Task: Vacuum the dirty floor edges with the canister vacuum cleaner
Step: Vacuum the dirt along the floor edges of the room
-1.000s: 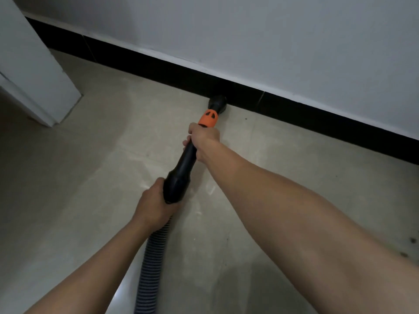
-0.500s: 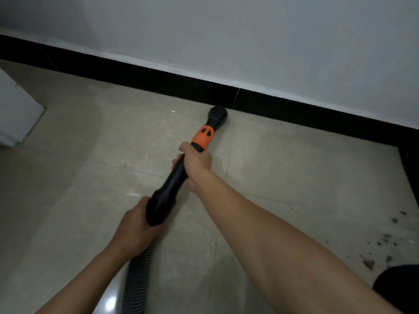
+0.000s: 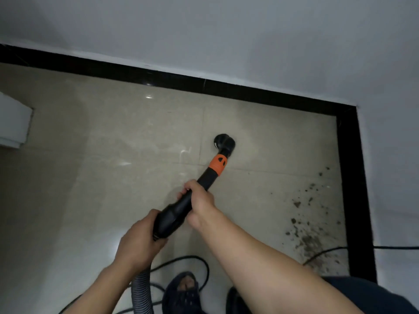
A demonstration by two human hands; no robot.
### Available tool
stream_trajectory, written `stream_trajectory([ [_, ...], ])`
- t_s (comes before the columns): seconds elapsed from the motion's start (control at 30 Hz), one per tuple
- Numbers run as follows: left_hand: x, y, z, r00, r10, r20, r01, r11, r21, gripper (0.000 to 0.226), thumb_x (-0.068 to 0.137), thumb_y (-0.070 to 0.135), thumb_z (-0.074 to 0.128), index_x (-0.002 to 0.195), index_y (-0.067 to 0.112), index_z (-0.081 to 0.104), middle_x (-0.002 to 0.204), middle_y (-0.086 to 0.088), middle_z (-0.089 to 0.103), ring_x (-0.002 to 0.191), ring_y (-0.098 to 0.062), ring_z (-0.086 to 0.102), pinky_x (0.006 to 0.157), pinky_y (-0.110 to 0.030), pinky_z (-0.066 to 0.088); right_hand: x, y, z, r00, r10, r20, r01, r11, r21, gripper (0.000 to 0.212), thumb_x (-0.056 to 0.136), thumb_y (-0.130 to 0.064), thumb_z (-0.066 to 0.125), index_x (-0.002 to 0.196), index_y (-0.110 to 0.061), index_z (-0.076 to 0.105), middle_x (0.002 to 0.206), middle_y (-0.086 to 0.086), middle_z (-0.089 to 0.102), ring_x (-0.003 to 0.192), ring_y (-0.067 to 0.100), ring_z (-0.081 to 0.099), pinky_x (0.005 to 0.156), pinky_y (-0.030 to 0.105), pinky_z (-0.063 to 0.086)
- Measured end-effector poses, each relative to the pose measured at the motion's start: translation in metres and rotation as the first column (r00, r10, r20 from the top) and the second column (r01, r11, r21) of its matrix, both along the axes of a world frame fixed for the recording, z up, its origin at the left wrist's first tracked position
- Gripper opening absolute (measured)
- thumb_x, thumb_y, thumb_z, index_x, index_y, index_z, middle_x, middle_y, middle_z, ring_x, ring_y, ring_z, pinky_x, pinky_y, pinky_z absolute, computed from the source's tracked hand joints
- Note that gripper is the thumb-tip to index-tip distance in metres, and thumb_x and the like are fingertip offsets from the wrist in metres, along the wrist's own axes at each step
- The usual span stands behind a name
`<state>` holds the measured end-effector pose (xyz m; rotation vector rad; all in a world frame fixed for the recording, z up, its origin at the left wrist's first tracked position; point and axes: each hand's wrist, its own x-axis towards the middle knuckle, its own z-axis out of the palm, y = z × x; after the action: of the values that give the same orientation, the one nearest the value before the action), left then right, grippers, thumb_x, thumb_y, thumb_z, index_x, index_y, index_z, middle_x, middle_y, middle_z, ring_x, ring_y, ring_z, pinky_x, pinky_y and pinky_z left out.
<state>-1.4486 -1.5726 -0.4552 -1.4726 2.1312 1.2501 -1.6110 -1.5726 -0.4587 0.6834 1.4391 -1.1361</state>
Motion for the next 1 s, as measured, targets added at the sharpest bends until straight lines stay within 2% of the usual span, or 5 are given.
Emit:
stream_trajectory([
  [0.2, -0.032, 0.008, 0.086, 0.973, -0.169, 0.16, 0.186, 0.977, -0.101, 0.037, 0.083, 0.029, 0.062, 0.116, 0.03, 0.045, 0.104, 0.008, 0.057, 0.095, -0.019, 0.053, 0.067, -0.033, 0.044, -0.038, 0.037, 0.072, 0.977, -0.122, 0.177, 0.105, 0.989, 0.104, 0.006, 0.086, -0.004, 0.064, 0.091, -0.006, 0.06, 0.068, 0.008, 0.06, 0.065, 0.022, 0.063, 0.062, 0.033, 0.053],
  [0.33, -0.063, 0.004, 0.109, 0.962, -0.181, 0.205, 0.189, 0.982, -0.022, 0.046, 0.083, 0.03, 0.064, 0.125, 0.026, 0.046, 0.11, 0.004, 0.056, 0.103, -0.019, 0.053, 0.069, -0.03, 0.043, -0.066, 0.048, 0.098, 0.975, -0.171, 0.14, 0.163, 0.984, 0.064, 0.013, 0.083, 0.003, 0.063, 0.093, -0.006, 0.058, 0.072, 0.01, 0.062, 0.074, 0.023, 0.063, 0.081, 0.038, 0.055],
  [0.5, -0.098, -0.019, 0.134, 0.929, -0.214, 0.302, 0.191, 0.976, 0.102, 0.05, 0.086, 0.028, 0.065, 0.131, 0.023, 0.044, 0.123, 0.0, 0.055, 0.11, -0.019, 0.055, 0.083, -0.029, 0.047, -0.122, 0.051, 0.13, 0.996, -0.07, -0.058, 0.076, 0.991, 0.108, 0.016, 0.08, 0.004, 0.061, 0.085, -0.011, 0.057, 0.08, 0.01, 0.059, 0.072, 0.021, 0.056, 0.062, 0.029, 0.047],
  [0.77, -0.165, -0.067, 0.184, 0.965, -0.1, 0.243, 0.095, 0.995, 0.033, 0.027, 0.091, 0.028, 0.062, 0.112, 0.013, 0.063, 0.085, 0.0, 0.061, 0.087, -0.024, 0.062, 0.072, -0.027, 0.04, -0.145, 0.045, 0.166, 0.99, 0.062, -0.126, -0.048, 0.992, 0.116, 0.016, 0.082, -0.002, 0.065, 0.09, -0.013, 0.057, 0.08, 0.007, 0.058, 0.071, 0.018, 0.056, 0.062, 0.027, 0.048],
  [1.0, -0.222, -0.109, 0.211, 0.996, 0.058, 0.071, -0.064, 0.993, 0.096, 0.027, 0.095, 0.036, 0.054, 0.093, 0.013, 0.067, 0.089, -0.005, 0.069, 0.087, -0.025, 0.064, 0.078, -0.039, 0.051, -0.133, 0.03, 0.183, 0.958, 0.202, -0.203, -0.18, 0.976, 0.119, 0.022, 0.086, -0.006, 0.064, 0.103, -0.017, 0.055, 0.089, 0.006, 0.06, 0.076, 0.018, 0.058, 0.073, 0.032, 0.051],
])
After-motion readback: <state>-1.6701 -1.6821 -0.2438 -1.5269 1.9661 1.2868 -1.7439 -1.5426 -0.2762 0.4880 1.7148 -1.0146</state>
